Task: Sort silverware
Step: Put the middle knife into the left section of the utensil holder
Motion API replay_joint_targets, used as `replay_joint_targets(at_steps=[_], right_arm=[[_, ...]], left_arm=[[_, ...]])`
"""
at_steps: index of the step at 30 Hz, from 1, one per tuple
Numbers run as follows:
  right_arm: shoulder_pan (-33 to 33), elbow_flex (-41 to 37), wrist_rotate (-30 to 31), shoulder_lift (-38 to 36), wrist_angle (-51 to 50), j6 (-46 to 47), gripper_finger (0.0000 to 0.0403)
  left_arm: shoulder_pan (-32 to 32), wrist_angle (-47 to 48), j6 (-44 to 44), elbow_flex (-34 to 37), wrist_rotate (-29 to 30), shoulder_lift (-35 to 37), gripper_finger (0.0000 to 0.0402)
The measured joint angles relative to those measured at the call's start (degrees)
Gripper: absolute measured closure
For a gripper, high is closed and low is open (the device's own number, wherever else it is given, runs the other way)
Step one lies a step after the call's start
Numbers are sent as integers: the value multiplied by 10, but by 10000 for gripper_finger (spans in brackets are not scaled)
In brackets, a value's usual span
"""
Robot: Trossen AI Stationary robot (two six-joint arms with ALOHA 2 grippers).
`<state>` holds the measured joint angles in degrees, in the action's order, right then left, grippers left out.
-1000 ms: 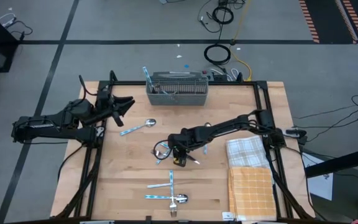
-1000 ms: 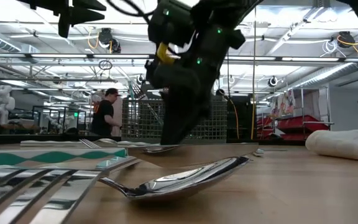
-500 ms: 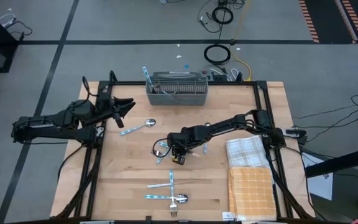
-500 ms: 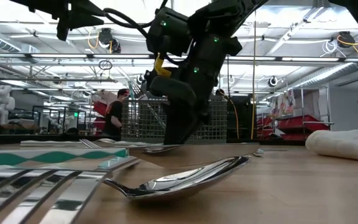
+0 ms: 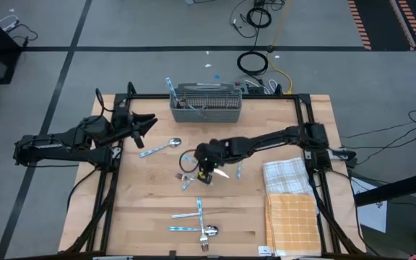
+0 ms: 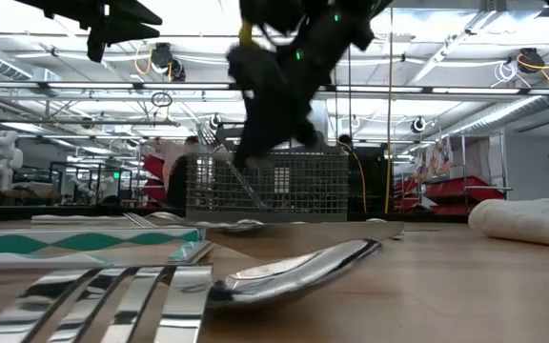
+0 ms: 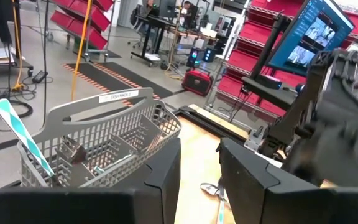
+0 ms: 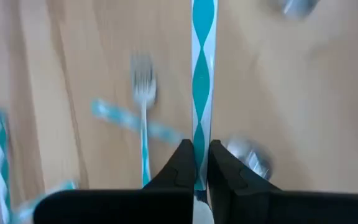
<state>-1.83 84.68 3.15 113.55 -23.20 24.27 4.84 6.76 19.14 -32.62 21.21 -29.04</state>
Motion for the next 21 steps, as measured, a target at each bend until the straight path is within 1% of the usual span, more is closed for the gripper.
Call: replay_joint_targets(at_steps=[2,6,9,12,15,19,21], right_arm=[[8,0,30,-22,31,-15,402],[42,2,108,-55,169,-67,402],[80,2,120,-54,309,-120,402],[120,2,119,-43,447,-172,402],[156,2,107,-23,536,-179,403],[188,2,27,25,659,-190,403],[193,2,13,49,719,-196,403]], left_arm=[[0,0,1,0,0,0,285],[0,-3,0,0,0,3,285],[0,-3,0,0,0,8,285],[0,-3,-2,0,0,19,285],[0,-2,-4,0,0,31,285],[0,1,-20,0,5,44,285],[0,2,-32,0,11,47,285]])
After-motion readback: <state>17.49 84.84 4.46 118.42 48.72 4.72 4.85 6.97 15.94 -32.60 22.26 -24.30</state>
